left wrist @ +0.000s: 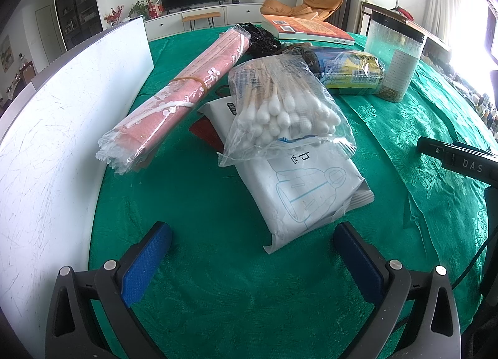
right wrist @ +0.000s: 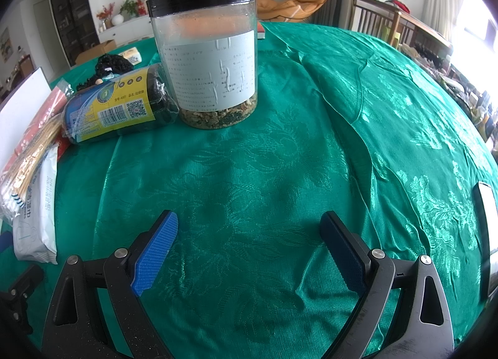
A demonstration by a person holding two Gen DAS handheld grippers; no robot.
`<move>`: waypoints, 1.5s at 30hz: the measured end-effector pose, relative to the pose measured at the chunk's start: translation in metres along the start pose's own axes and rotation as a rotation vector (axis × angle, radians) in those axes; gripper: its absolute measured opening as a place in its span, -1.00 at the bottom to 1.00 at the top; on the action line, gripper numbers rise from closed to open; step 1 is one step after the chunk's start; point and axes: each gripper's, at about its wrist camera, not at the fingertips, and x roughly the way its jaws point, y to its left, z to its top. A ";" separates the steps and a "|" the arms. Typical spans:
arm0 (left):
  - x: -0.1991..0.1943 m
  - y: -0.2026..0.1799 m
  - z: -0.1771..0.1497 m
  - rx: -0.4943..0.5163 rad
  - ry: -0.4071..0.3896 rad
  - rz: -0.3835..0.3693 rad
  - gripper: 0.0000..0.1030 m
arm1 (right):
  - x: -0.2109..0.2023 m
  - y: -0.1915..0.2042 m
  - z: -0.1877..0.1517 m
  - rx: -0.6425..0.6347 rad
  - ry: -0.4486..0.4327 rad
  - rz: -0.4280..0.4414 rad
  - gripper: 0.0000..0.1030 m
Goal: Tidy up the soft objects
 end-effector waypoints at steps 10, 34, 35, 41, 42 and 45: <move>-0.002 0.003 -0.001 0.011 0.011 -0.012 1.00 | 0.001 0.002 -0.002 -0.001 0.000 -0.001 0.84; 0.021 0.054 0.137 0.040 0.128 0.056 0.97 | -0.034 -0.004 -0.007 0.102 -0.047 0.277 0.80; 0.022 0.053 0.134 0.050 0.133 0.047 0.98 | -0.041 -0.001 -0.008 0.083 -0.062 0.303 0.80; 0.021 0.047 0.127 0.094 0.116 0.060 0.98 | -0.054 0.007 -0.022 0.033 -0.146 0.330 0.80; 0.020 0.047 0.126 0.091 0.115 0.058 0.98 | -0.054 0.005 -0.023 0.051 -0.134 0.345 0.80; 0.018 0.048 0.125 0.091 0.109 0.058 0.98 | -0.059 -0.001 -0.024 0.081 -0.154 0.362 0.80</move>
